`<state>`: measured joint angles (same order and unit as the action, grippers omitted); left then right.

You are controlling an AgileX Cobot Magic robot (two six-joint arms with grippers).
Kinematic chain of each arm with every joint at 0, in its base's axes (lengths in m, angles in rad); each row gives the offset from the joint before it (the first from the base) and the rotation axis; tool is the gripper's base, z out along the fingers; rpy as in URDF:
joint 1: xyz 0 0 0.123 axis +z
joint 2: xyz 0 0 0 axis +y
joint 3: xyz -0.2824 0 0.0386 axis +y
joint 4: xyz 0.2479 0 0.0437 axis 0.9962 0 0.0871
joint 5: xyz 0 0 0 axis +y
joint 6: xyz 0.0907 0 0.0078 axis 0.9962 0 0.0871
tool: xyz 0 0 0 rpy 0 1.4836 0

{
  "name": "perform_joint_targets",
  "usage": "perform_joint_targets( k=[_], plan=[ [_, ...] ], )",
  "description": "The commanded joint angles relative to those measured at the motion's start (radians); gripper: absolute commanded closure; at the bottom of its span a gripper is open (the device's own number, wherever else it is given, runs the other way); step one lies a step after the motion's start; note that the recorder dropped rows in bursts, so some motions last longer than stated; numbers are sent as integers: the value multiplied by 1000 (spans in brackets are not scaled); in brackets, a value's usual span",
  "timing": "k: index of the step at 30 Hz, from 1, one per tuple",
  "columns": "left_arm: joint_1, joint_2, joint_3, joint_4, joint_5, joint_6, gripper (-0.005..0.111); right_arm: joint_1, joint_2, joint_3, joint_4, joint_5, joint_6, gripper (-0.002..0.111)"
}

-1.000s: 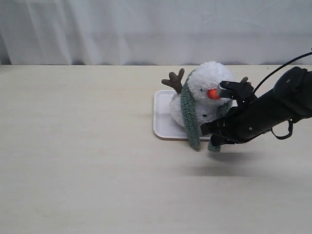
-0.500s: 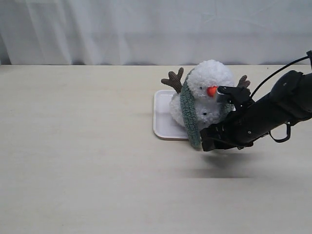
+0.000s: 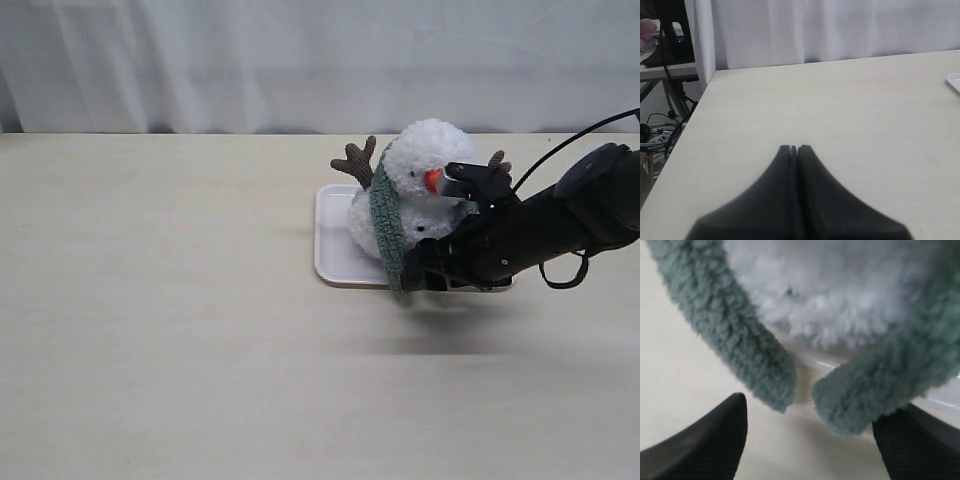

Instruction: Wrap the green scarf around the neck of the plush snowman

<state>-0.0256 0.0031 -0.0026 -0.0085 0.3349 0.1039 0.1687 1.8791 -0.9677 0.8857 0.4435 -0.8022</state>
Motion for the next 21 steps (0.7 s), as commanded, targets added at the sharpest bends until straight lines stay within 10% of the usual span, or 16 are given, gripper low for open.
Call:
perform_joint_targets(
  k=[1, 21],
  plan=[
    [1, -3, 3, -2, -12, 0, 107, 1, 22, 4, 44, -40, -32, 42],
    [1, -3, 3, -2, -12, 0, 107, 90, 93, 4, 122, -208, -80, 42]
  ],
)
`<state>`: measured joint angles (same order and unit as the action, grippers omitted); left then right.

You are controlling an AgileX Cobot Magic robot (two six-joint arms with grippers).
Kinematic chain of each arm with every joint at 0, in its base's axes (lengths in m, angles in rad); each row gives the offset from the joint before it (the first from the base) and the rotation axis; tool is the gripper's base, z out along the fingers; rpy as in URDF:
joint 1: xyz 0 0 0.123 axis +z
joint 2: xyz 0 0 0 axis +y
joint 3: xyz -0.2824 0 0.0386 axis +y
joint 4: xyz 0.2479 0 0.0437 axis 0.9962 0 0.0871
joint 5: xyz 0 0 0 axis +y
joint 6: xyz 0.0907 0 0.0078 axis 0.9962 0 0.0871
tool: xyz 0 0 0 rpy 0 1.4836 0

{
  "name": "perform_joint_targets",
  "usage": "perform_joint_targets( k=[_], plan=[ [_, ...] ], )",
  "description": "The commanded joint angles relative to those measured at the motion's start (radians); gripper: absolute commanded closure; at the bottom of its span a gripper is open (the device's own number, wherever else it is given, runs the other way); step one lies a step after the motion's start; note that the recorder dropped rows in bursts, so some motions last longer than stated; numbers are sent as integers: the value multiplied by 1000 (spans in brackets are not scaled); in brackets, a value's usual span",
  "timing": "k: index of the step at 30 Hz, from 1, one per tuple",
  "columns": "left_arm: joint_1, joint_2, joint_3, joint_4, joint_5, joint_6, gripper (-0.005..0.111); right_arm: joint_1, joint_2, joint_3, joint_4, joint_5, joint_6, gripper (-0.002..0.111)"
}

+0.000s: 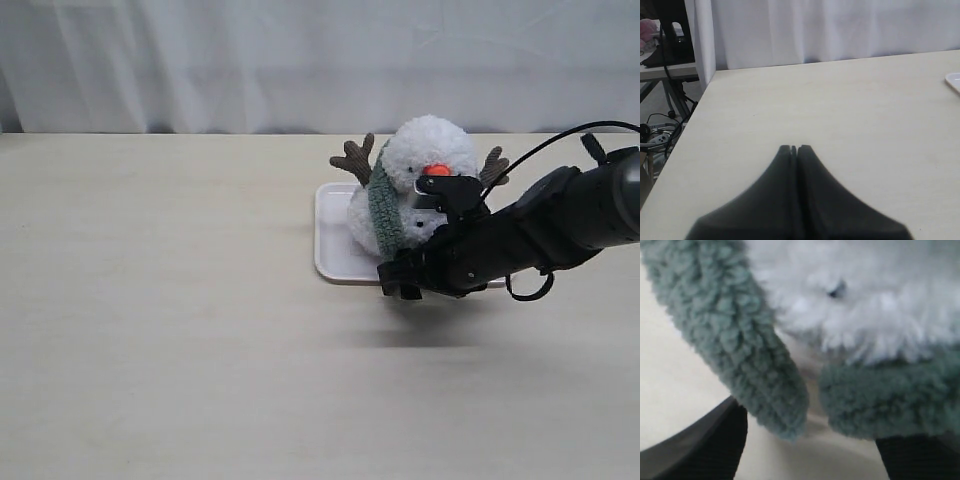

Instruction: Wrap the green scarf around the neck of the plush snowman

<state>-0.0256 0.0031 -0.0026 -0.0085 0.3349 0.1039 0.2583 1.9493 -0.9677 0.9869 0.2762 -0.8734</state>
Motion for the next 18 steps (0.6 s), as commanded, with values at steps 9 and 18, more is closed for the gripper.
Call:
perform_joint_targets(
  k=[9, 18],
  plan=[
    [1, -3, 3, -2, -12, 0, 107, 1, 25, 4, 21, -77, -9, 51],
    [1, -3, 3, -2, -12, 0, 107, 1, -4, 4, 8, 8, -40, 96]
  ],
)
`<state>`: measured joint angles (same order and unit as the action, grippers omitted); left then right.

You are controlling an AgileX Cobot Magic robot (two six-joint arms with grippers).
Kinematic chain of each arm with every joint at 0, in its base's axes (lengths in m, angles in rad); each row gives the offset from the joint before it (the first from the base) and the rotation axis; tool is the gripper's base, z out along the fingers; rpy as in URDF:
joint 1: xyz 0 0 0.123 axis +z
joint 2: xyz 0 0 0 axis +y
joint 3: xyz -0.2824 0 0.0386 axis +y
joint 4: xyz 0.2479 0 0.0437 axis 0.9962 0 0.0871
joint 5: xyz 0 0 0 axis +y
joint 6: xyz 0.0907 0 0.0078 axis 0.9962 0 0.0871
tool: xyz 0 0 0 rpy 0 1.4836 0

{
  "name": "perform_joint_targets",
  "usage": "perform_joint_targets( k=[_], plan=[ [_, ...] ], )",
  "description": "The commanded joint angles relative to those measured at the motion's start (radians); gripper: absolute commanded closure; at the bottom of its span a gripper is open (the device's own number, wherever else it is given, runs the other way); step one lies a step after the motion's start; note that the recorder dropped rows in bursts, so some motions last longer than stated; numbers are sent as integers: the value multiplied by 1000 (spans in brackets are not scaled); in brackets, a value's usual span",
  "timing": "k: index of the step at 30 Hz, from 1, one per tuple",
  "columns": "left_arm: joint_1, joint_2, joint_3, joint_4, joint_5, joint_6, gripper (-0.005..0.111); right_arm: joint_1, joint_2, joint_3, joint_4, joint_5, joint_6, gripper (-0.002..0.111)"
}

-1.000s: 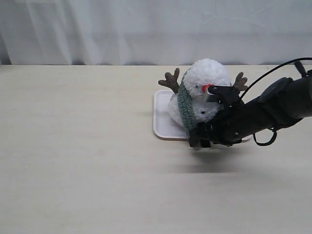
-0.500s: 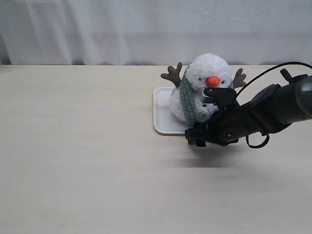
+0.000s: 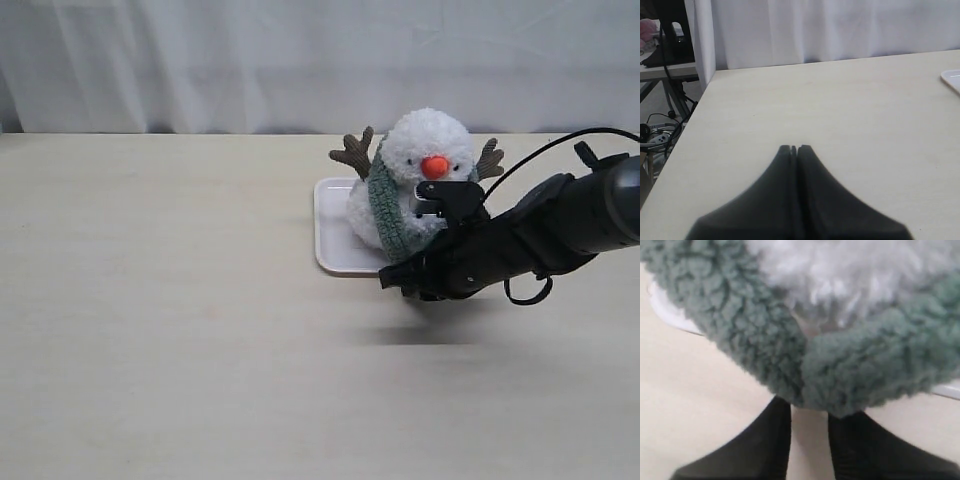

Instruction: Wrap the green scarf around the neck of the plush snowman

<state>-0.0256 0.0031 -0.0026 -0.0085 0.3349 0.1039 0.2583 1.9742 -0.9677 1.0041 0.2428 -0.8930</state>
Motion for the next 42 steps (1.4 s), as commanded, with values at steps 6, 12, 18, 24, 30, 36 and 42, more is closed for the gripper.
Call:
perform_joint_targets(
  k=[6, 12, 18, 24, 30, 36, 42],
  plan=[
    [1, -3, 3, -2, -12, 0, 107, 1, -93, 4, -26, 114, -21, 104],
    [1, -3, 3, -2, -12, 0, 107, 1, -193, 4, -154, 243, 47, 104],
    [1, -3, 3, -2, -12, 0, 107, -1, -220, 4, -918, 173, 721, 104],
    [1, -3, 3, -2, -12, 0, 107, -1, -191, 4, -1163, 109, 944, 104],
    [1, -3, 3, -2, -12, 0, 107, -1, -146, 4, -1156, 82, 938, 80],
    [1, -3, 3, -2, -12, 0, 107, 1, -148, 4, -1071, 47, 925, 57],
    [1, -3, 3, -2, -12, 0, 107, -1, -148, 4, -1064, 13, 938, 47]
  ],
)
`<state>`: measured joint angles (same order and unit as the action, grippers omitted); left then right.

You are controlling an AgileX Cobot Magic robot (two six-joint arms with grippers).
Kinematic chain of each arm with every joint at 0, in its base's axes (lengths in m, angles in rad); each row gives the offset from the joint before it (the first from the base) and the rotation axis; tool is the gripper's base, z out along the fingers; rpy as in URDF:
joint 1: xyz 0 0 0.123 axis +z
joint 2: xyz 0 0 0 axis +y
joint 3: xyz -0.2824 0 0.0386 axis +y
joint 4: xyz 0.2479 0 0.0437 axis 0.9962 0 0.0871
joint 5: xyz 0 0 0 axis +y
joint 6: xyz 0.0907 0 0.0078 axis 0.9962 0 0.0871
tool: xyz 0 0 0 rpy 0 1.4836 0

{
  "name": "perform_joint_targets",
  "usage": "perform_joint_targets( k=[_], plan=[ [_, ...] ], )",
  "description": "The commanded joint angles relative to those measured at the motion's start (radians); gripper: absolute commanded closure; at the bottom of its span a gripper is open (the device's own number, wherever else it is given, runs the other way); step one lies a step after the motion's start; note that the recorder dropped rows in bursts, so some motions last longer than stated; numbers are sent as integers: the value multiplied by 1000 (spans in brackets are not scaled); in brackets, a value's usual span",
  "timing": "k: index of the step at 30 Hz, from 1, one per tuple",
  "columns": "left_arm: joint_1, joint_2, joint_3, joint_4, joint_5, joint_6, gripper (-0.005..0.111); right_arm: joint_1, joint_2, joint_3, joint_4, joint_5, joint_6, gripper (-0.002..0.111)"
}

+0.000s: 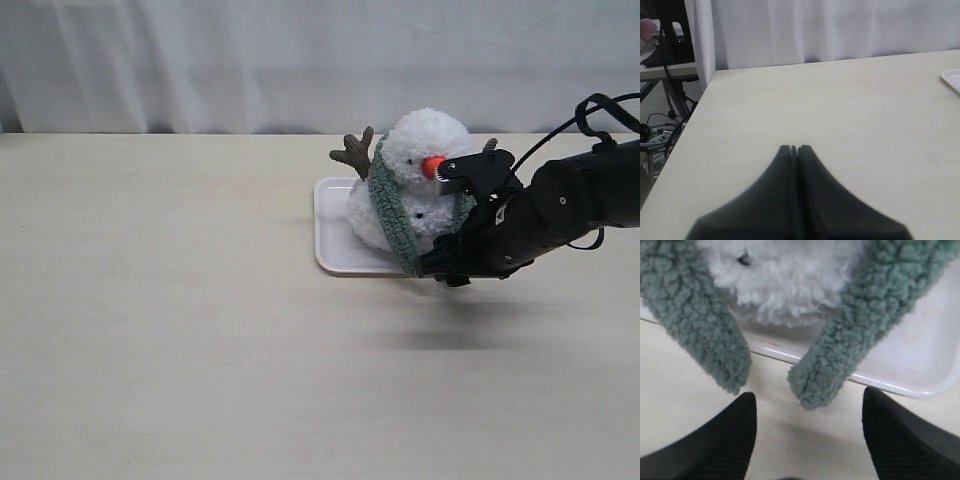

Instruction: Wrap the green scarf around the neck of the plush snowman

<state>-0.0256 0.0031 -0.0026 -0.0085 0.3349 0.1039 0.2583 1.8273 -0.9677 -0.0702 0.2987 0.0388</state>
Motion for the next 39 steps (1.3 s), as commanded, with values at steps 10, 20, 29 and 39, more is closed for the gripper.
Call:
perform_joint_targets(
  k=[10, 20, 29, 39],
  plan=[
    [1, -3, 3, -2, -12, 0, 107, -1, -77, 4, 54, 10, 18, 69],
    [1, -3, 3, -2, -12, 0, 107, -1, -333, 98, 44, 6, -1, 103],
    [1, -3, 3, -2, -12, 0, 107, 1, -623, 255, 92, -69, -1, 104],
    [1, -3, 3, -2, -12, 0, 107, 1, -984, 290, 142, 27, -1, 104]
  ],
)
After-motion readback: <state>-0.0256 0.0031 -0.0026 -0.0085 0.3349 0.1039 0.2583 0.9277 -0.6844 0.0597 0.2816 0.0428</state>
